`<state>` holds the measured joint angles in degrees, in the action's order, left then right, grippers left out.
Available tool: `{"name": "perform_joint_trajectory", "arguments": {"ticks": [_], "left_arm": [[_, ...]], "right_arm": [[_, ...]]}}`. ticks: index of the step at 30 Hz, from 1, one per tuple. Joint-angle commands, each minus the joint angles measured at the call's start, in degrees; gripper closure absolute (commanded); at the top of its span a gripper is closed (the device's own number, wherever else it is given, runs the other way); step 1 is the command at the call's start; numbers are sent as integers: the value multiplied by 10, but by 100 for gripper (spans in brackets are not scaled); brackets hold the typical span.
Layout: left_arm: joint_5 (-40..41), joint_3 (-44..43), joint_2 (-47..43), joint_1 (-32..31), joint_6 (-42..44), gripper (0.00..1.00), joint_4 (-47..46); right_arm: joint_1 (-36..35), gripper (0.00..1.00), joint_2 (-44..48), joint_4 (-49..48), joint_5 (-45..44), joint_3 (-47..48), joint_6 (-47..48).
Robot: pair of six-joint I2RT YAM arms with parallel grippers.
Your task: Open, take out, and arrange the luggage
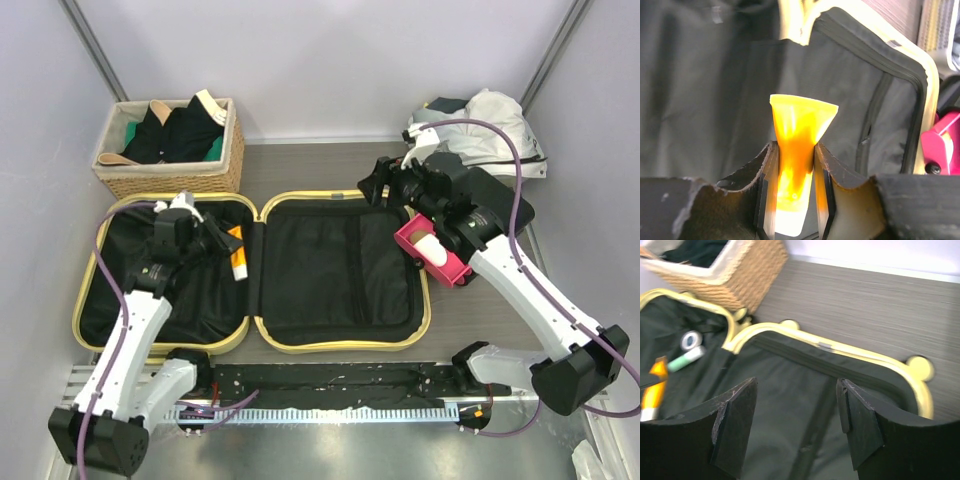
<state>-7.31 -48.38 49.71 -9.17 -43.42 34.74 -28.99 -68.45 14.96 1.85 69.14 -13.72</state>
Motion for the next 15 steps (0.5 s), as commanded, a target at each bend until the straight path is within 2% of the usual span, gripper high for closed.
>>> {"name": "perform_joint_trajectory", "arguments": {"ticks": [1,5,6,7,9,15], "left_arm": [[-1,-62,75,-61,-9,67,-123],[-48,-159,188,-111,27,67,-181],[-63,-208,231,-115,33,66,-187],[-102,-231,254,-116,35,66,-194],[-132,-284,301,-115,36,66,-219],[-236,-290,349,-116,11,66,-345]], "right_arm": [[-27,28,-11,-81,68,6,-37],[-45,28,-29,-104,110,6,-52],[-46,28,-31,-112,120,6,-58],[-47,28,-32,-126,140,3,-64],[-48,27,-31,-136,153,0,-78],[-51,24,-28,-146,166,-9,-84]]}}
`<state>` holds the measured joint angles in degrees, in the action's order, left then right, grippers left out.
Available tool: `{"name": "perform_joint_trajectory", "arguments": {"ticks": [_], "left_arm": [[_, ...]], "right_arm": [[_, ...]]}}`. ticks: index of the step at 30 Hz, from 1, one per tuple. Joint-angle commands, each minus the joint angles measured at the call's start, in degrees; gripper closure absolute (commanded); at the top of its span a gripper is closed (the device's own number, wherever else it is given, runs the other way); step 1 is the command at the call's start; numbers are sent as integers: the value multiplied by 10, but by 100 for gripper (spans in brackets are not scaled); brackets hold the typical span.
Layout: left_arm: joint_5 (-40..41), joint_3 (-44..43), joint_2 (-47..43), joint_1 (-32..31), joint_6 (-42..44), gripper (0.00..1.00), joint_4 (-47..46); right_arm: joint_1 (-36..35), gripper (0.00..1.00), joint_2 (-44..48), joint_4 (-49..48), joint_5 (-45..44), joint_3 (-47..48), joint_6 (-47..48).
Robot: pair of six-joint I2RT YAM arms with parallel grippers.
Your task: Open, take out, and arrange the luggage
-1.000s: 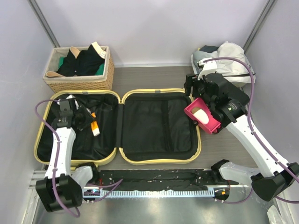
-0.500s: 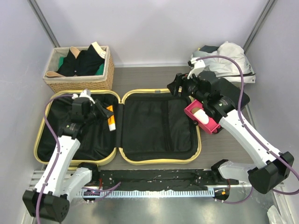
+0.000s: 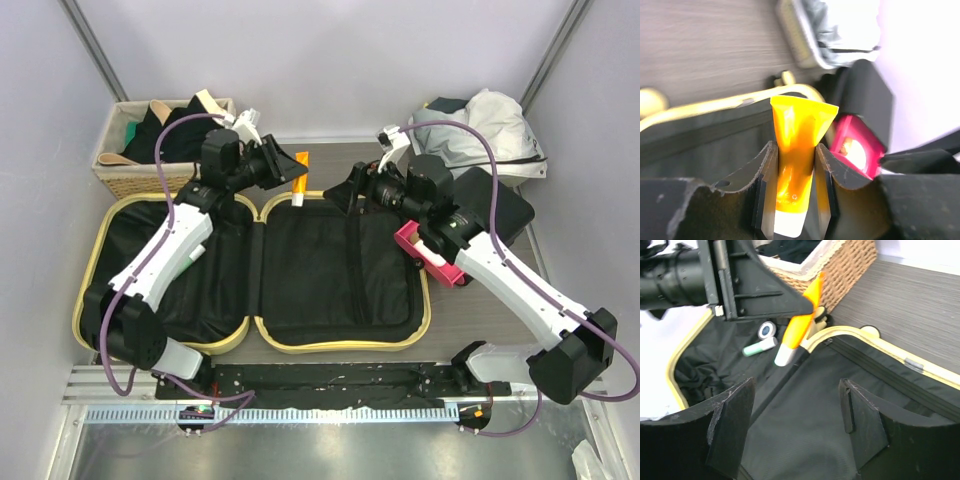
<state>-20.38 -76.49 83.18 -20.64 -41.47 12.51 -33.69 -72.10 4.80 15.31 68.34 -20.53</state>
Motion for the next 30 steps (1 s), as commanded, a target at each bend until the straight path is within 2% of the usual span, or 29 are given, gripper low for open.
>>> {"name": "perform_joint_trajectory", "arguments": {"ticks": [1,4,6,13,22,24,27,30], "left_arm": [[-119,-2,27,0,-28,66,-149],[-177,23,43,0,-68,66,-237],[-200,37,49,0,-74,66,-254],[-207,58,37,0,-70,66,-267],[-225,89,37,-4,-148,67,-354],[-225,92,37,-11,-154,67,-358],[-228,94,36,-19,-158,67,-368],[-229,97,33,-26,-162,66,-375]], "right_arm": [[-5,23,4,-61,38,1,-18],[-8,22,-15,-70,64,10,-16],[-11,22,-23,-72,70,14,-17],[-15,21,-49,-82,54,9,-21],[-15,22,-76,-111,3,-6,-9],[-14,25,-85,-118,-17,-6,-12],[-14,35,-97,-123,-29,-1,-14],[-14,49,-111,-123,-26,7,-17]]}}
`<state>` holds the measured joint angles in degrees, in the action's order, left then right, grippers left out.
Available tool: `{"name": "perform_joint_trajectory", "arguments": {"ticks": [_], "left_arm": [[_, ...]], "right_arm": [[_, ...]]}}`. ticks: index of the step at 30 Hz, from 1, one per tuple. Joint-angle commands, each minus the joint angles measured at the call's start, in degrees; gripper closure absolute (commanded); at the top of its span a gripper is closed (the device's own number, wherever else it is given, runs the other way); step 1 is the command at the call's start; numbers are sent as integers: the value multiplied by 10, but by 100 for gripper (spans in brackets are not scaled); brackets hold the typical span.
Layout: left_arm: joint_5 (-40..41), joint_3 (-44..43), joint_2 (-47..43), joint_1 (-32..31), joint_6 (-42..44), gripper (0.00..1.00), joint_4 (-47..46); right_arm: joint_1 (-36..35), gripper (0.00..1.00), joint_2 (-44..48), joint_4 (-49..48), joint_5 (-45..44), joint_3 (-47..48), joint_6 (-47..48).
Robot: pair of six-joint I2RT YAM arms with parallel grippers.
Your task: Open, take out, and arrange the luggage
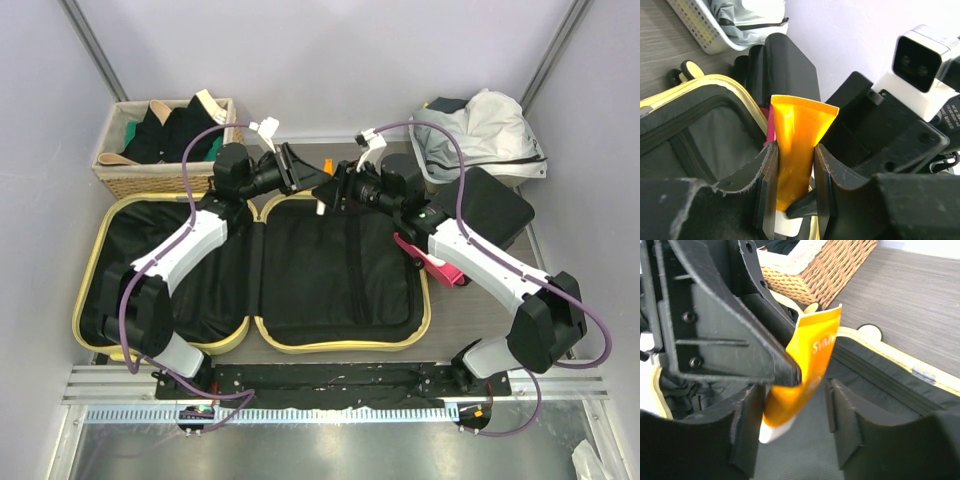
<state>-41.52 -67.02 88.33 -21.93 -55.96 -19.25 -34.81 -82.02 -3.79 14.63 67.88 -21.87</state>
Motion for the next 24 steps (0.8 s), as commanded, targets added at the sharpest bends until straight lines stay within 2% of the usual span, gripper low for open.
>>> {"name": "perform_joint_trajectory", "arguments": {"ticks": [1,3,4,5,6,7,9,10,12,13,15,17,18,21,24], "left_arm": [[-18,2,-18,-16,-17,65,-61],[-22,2,-15,-23,-16,63,-64],[-22,2,-15,-23,-17,59,-65],[-22,2,-16,-23,-12,55,-64],[-20,1,-19,-22,-5,49,-58],[-11,-3,-21,-22,5,37,-31],[9,-16,-40,-14,53,23,15],[34,-19,-47,-7,73,13,58],[70,-28,-71,5,127,4,101],[90,-35,-78,15,145,0,152],[166,-55,-86,28,201,0,240],[239,-79,-91,41,233,0,288],[259,-86,-93,44,255,0,320],[298,-98,-103,51,279,0,341],[318,-98,-110,52,298,0,349]], "right_arm": [[-3,61,-16,-38,-17,11,-6],[-2,76,-17,-38,-19,11,-10],[-3,87,-16,-33,-26,10,-9],[-2,91,-10,-29,-32,9,-9],[-3,95,-5,-23,-41,9,-7],[-3,99,-1,-4,-63,9,-6],[-3,99,21,25,-85,10,9],[-3,99,28,68,-111,12,16],[-3,99,55,115,-144,20,39],[-3,99,68,165,-178,22,47],[-2,99,96,245,-263,31,73],[6,99,105,307,-340,44,88],[10,99,104,369,-364,59,96],[25,99,97,471,-447,77,106],[37,99,85,525,-487,83,117]]}}
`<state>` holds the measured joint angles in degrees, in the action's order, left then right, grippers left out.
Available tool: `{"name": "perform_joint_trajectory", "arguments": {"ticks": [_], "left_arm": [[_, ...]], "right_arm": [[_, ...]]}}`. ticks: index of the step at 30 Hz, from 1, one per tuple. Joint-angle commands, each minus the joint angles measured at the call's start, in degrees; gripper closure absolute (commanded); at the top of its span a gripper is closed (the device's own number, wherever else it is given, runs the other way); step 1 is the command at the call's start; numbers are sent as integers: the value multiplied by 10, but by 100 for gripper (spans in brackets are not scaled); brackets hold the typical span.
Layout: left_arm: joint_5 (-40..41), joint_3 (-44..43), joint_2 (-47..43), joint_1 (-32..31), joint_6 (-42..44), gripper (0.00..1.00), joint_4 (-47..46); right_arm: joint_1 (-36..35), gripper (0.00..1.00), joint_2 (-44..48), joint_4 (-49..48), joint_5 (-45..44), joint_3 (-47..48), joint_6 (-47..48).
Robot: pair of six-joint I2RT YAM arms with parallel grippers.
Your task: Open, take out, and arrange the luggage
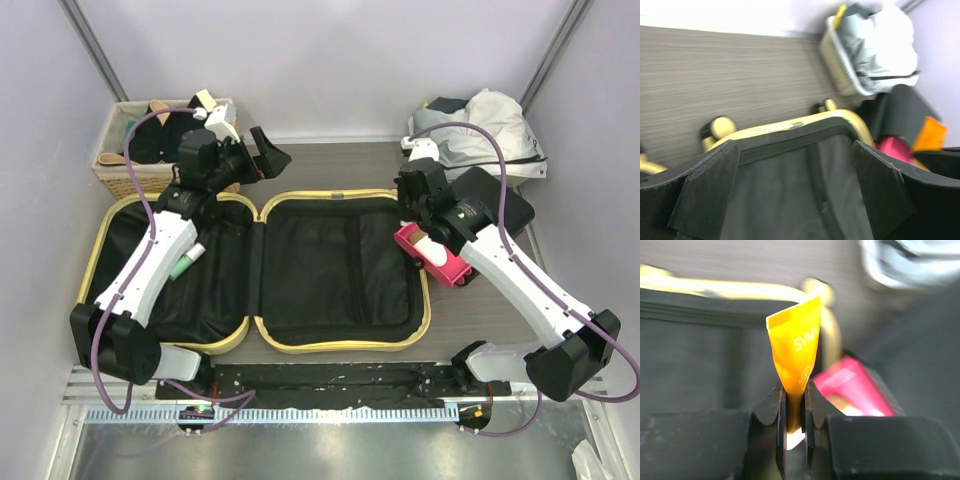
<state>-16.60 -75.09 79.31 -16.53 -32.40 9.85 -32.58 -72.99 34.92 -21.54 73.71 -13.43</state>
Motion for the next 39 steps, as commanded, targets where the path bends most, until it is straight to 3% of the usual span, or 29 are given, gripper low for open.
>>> {"name": "perform_joint_trajectory", "arguments": {"ticks": [1,10,22,30,35,38,39], "left_arm": [[72,-17,-22,-3,68,0,59],[76,-16,-21,-3,70,0,58],[67,-10,-11,-3,61,0,53],[61,-9,-3,-2,53,0,48],[58,-8,-2,-3,53,0,48],[59,-8,-1,-2,53,0,49],[59,-10,-1,-2,52,0,50]], "right_arm": [[16,99,-14,148,-133,27,34],[24,99,-79,262,-200,74,60],[25,91,-89,301,-98,54,100],[26,86,-101,309,-127,31,96],[42,74,-113,314,-188,36,82],[42,56,-120,318,-195,41,76],[43,45,-121,321,-198,43,75]]}}
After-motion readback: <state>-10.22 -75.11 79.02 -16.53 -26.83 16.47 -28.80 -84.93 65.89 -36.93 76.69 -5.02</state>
